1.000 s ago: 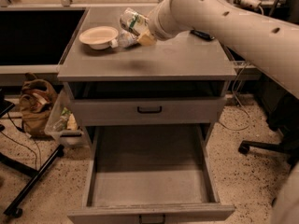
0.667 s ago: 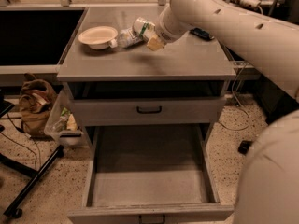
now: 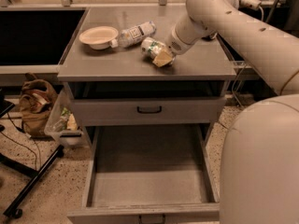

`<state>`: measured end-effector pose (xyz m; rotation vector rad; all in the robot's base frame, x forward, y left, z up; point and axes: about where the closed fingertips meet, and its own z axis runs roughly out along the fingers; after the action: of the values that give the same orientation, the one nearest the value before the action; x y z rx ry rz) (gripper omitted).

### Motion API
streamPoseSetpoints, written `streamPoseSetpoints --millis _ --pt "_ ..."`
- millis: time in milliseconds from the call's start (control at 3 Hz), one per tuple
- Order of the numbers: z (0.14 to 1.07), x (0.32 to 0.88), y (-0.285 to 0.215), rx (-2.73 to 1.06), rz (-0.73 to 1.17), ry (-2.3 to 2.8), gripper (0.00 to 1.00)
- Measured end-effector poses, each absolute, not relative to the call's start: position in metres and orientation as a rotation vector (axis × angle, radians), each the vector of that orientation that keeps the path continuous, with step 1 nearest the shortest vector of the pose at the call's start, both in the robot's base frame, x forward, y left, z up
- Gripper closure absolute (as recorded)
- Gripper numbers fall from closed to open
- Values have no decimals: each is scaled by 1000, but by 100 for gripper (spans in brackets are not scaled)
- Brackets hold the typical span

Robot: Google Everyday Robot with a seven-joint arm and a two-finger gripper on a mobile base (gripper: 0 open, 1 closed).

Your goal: Pick 7up can from middle drawer and place on counter

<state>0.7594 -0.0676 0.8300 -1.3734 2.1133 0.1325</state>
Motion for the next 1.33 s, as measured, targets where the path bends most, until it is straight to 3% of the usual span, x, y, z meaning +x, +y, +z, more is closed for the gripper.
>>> streamPoseSetpoints --millis 1333 --pt "835 759 -68 -1374 133 2113 10"
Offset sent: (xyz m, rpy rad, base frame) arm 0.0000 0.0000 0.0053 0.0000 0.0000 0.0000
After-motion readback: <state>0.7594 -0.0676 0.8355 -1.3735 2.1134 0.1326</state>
